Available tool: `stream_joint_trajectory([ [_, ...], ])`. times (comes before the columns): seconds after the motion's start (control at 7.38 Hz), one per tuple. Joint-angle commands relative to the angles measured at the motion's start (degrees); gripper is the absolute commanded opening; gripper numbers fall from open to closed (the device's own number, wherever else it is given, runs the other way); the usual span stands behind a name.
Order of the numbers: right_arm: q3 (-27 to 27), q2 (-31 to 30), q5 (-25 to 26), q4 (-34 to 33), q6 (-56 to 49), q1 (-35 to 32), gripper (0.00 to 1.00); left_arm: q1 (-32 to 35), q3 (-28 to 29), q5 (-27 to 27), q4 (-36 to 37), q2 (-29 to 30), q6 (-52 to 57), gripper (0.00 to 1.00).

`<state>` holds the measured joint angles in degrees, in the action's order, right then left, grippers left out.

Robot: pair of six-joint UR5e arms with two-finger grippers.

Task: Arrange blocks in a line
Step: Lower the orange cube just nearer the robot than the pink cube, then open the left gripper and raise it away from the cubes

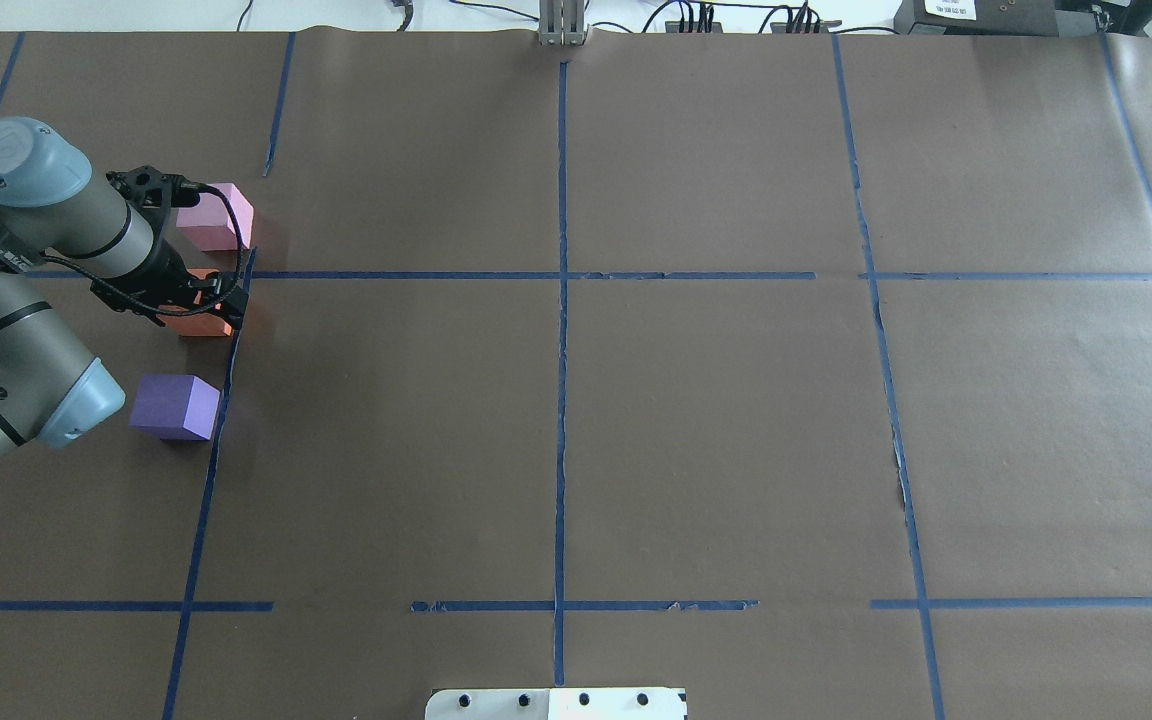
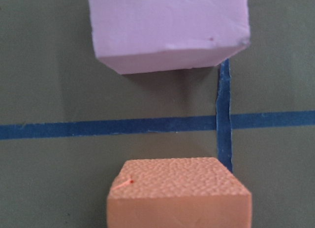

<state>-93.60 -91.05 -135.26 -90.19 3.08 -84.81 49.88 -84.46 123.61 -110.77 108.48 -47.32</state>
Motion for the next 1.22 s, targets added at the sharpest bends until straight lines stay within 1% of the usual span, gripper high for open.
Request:
stream_joint_trajectory([
  [0.0, 0.0, 0.0, 0.0, 0.0, 0.0, 0.0, 1.00, 0.3, -3.1, 0.0, 0.0, -0.6, -0.1, 1.00],
  [0.14, 0.0, 0.0, 0.0, 0.0, 0.0, 0.0, 1.00, 1.1, -7.3, -0.2, 0.7, -1.6, -0.1, 1.00],
  [0.27, 0.0, 0.0, 0.0, -0.1, 0.0, 0.0, 1.00, 1.6, -11.0, -0.3, 1.3, -4.3, -0.1, 1.00],
  [0.41, 0.0, 0.0, 0.0, -0.1, 0.0, 0.0, 1.00, 3.4, -15.2, -0.2, 4.2, -5.5, -0.1, 1.00],
  [0.54, 0.0, 0.0, 0.0, 0.0, 0.0, 0.0, 1.00, 7.0, -19.3, -0.1, 9.7, -5.3, 0.0, 1.00],
  [0.68, 0.0, 0.0, -0.1, 0.0, 0.0, 0.0, 1.00, 11.6, -21.2, 0.0, 12.8, -4.7, 0.0, 1.00],
  [0.81, 0.0, 0.0, 0.0, 0.0, 0.0, 0.0, 1.00, 12.6, -22.3, 0.1, 13.1, -4.8, 0.1, 1.00],
  [1.08, 0.0, 0.0, 0.0, 0.0, 0.0, 0.0, 1.00, 12.7, -22.4, 0.1, 13.1, -4.9, 1.9, 1.00],
])
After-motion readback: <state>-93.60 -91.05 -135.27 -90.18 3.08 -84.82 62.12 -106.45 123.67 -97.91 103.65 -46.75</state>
